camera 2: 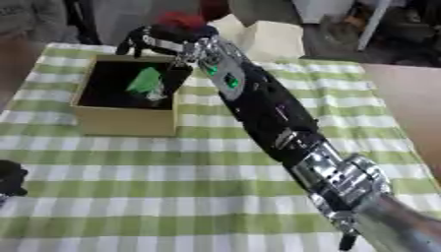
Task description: Pick up objects on the table and place them in the box.
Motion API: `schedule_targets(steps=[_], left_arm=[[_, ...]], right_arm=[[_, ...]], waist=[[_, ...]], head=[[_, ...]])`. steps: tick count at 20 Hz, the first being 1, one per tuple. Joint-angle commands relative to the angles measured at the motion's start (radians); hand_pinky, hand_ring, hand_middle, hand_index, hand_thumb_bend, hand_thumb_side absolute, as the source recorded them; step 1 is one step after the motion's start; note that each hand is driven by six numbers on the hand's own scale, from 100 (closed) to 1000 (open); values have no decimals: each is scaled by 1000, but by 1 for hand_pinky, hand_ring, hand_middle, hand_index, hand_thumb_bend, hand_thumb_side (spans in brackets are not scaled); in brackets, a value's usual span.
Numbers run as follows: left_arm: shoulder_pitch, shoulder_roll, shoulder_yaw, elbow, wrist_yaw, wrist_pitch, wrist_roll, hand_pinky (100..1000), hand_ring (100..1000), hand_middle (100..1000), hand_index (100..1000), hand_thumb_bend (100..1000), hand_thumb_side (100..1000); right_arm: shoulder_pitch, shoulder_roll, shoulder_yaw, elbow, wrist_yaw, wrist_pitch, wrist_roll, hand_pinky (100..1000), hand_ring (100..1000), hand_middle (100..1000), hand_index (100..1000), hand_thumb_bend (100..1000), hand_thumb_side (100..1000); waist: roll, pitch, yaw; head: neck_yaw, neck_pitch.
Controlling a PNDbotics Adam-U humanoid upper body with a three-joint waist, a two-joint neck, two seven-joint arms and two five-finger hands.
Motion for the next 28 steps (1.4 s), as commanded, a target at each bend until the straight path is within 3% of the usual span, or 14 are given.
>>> schedule_targets(steps=[1, 7, 13, 21, 22, 23, 28], left_arm=[[-15, 2, 0, -19, 0, 0, -1, 539, 681, 587, 630, 518, 260], [2, 9, 7, -14, -2, -2, 8, 539, 681, 586, 630, 520, 259], [18, 18, 24, -13, -6, -6, 27, 539, 680, 586, 629, 522, 257], [34, 23, 42, -12, -8, -10, 48, 539, 680, 586, 629, 522, 256], [35, 22, 43, -12, -8, -11, 50, 539, 680, 586, 629, 535, 255], [36, 22, 44, -12, -8, -11, 51, 539, 680, 586, 629, 522, 257], [45, 26, 48, -11, -9, -12, 56, 539, 680, 586, 629, 521, 258]], right_arm=[[-14, -24, -15, -14, 2, 1, -14, 862, 772, 783, 852, 548, 188], [11, -84, -15, -88, -58, 5, -42, 844, 757, 755, 845, 534, 165], [99, -187, -14, -245, -186, 33, -70, 826, 745, 740, 842, 523, 147], [300, -325, -58, -499, -336, 105, -121, 818, 739, 734, 846, 496, 139], [327, -337, -68, -522, -347, 115, -127, 817, 738, 734, 846, 524, 100], [357, -347, -81, -544, -355, 124, -135, 817, 738, 734, 845, 487, 144], [487, -375, -142, -604, -390, 165, -180, 808, 730, 726, 843, 461, 150]], waist=[[5, -18, -5], [5, -35, -42], [-1, -49, -102], [2, -56, -170], [2, -57, -175], [2, -58, -179], [9, -60, -203]], head=[[2, -9], [21, 1], [54, 11], [82, 25], [83, 27], [84, 29], [94, 32]])
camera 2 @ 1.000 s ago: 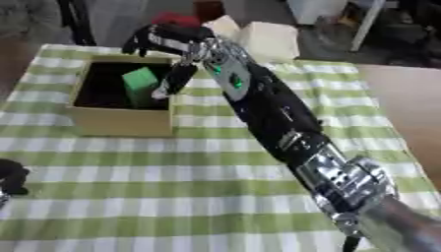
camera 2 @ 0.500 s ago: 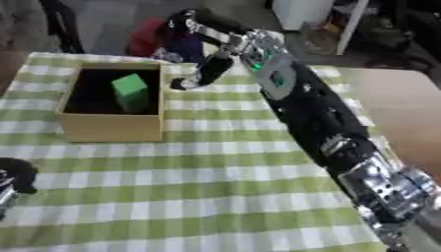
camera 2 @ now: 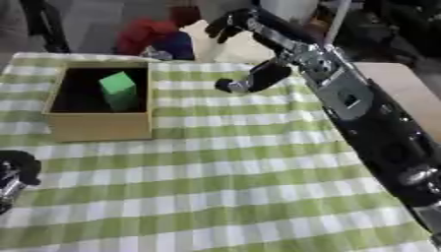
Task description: Pick up objects on the table and place them in the box.
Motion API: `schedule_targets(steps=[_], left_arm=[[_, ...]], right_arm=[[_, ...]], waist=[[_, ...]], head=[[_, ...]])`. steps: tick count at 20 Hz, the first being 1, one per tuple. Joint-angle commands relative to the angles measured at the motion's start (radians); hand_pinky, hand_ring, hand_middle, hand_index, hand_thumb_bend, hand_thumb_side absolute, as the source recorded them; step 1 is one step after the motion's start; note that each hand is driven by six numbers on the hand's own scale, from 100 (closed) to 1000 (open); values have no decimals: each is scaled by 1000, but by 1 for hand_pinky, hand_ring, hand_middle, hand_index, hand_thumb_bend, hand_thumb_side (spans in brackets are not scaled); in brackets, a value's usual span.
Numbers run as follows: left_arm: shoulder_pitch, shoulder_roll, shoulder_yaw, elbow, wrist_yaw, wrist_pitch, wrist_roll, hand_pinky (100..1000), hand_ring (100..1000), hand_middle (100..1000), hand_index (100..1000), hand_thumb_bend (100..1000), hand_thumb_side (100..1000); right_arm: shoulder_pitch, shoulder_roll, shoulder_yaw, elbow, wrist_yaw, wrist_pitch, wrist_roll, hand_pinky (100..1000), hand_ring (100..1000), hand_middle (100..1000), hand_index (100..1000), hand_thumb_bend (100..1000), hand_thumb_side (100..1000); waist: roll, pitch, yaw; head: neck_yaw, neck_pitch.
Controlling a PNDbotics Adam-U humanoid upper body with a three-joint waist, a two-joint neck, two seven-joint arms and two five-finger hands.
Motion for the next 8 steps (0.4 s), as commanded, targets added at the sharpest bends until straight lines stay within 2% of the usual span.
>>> schedule_targets(steps=[1, 8], left_arm=[[-4, 16, 11, -12, 0, -2, 7, 539, 680, 586, 629, 521, 258], [3, 17, 15, -12, 0, -3, 11, 540, 681, 587, 630, 518, 259]], right_arm=[[31, -50, -47, -52, -24, 20, -27, 808, 730, 725, 843, 461, 149], [128, -43, -92, -90, -40, 43, -73, 799, 722, 718, 843, 440, 151]], waist=[[4, -16, -6], [13, -17, -21]], head=[[6, 5], [15, 5]])
